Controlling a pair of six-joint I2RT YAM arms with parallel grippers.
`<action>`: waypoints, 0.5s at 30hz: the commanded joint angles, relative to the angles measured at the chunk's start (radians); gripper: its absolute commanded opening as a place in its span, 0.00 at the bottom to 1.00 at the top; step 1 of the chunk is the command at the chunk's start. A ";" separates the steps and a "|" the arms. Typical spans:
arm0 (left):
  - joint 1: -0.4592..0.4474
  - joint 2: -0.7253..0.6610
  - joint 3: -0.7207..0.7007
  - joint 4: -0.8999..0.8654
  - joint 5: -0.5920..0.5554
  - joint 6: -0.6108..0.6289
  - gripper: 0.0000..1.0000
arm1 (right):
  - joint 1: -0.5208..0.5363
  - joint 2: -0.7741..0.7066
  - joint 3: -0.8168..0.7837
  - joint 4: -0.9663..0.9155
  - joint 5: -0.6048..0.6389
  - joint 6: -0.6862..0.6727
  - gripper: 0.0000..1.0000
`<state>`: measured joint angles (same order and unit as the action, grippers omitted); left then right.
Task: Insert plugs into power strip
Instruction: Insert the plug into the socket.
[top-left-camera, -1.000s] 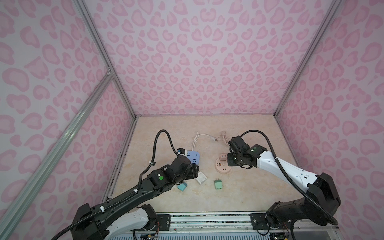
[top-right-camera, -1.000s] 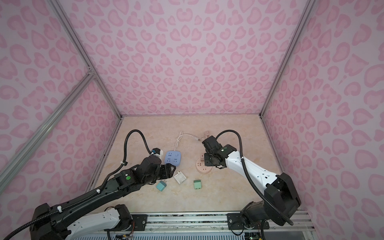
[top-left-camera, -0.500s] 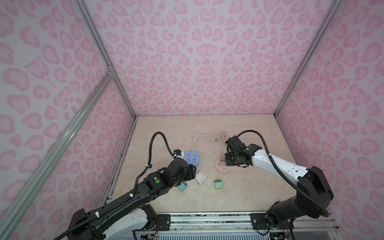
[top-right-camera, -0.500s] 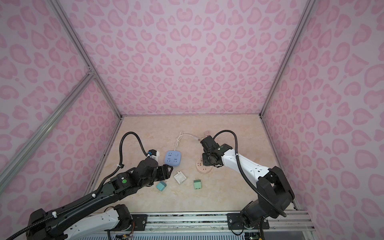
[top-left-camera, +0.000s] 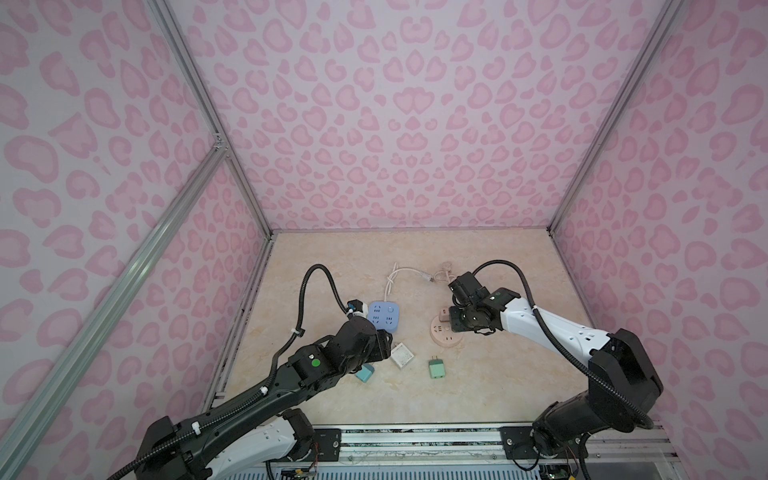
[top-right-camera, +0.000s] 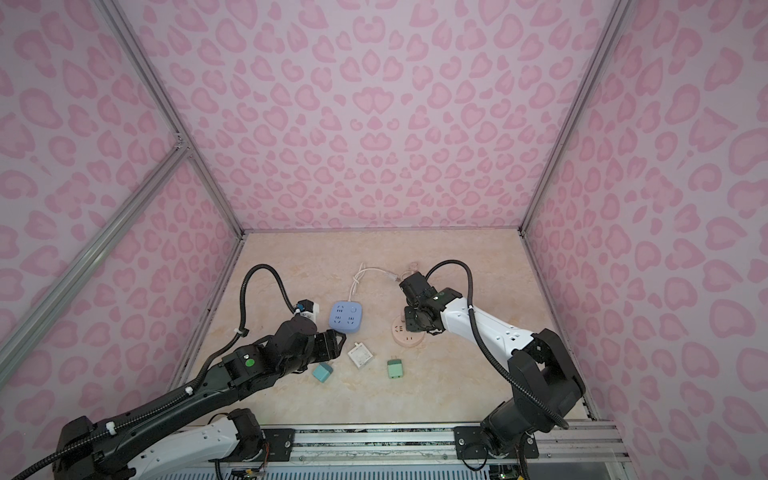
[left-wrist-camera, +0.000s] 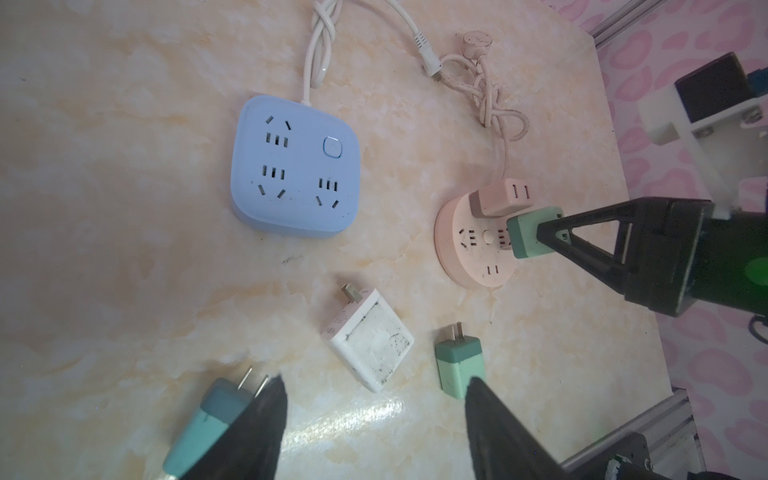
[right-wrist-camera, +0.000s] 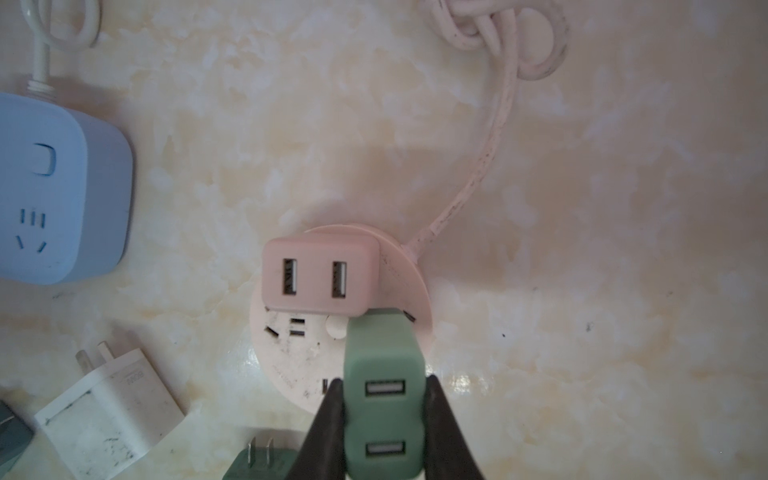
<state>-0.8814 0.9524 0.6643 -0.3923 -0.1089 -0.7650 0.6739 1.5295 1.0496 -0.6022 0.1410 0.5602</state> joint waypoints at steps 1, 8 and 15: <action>0.001 -0.003 -0.006 0.026 -0.024 -0.006 0.70 | 0.000 0.005 -0.018 0.010 0.047 0.000 0.00; 0.001 0.010 -0.009 0.034 -0.025 -0.005 0.70 | 0.002 -0.018 -0.035 0.018 0.094 -0.008 0.00; 0.002 0.026 -0.012 0.050 -0.018 -0.007 0.70 | 0.005 -0.015 -0.051 0.037 0.068 -0.005 0.00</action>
<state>-0.8799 0.9733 0.6586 -0.3897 -0.1154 -0.7650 0.6765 1.5093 1.0149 -0.5617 0.1940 0.5598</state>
